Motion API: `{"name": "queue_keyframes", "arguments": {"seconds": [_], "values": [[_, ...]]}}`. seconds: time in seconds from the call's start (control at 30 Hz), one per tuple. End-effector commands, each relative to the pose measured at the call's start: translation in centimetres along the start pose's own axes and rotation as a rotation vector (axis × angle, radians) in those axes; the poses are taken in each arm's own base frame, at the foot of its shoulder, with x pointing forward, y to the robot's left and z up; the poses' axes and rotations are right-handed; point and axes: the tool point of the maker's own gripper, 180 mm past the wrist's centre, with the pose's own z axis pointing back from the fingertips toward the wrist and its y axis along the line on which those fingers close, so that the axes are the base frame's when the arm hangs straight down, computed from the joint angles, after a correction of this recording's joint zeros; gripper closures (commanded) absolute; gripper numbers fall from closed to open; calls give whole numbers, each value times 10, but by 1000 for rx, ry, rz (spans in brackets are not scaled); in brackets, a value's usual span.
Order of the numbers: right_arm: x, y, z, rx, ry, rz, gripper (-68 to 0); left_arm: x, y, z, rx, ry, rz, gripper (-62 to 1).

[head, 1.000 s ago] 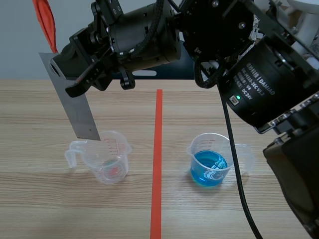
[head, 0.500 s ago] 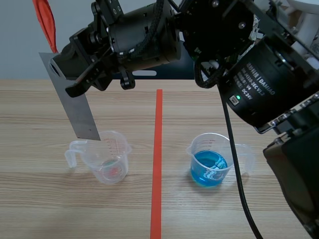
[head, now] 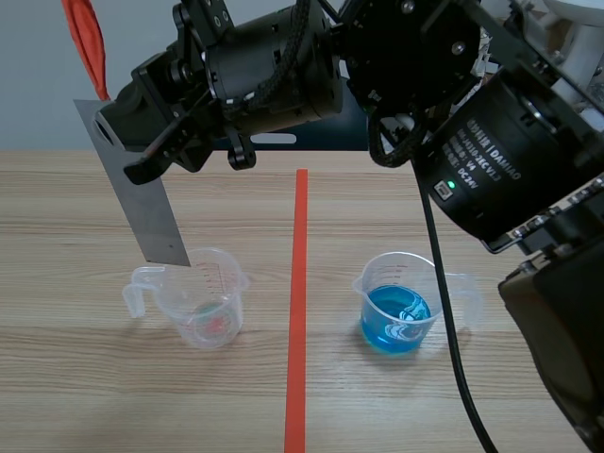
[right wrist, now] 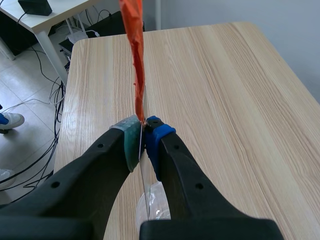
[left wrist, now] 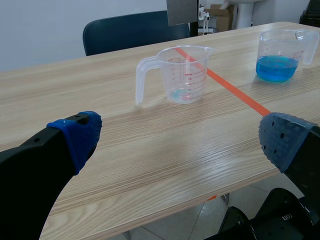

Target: Do the redox reaction experiment. move the plate over the left beaker

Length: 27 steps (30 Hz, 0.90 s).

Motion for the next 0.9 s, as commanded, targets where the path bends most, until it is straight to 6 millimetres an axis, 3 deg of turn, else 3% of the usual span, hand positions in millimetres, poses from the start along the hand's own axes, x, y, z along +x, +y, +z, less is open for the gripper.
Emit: {"name": "queue_keyframes", "arguments": {"seconds": [0.0, 0.87], "values": [[20, -2, 3, -1, -45, 41, -6, 11, -1, -1, -3, -54, 3, -623], [21, -2, 3, -1, -49, 44, -6, 6, -1, -1, -3, -24, 4, -623]]}}
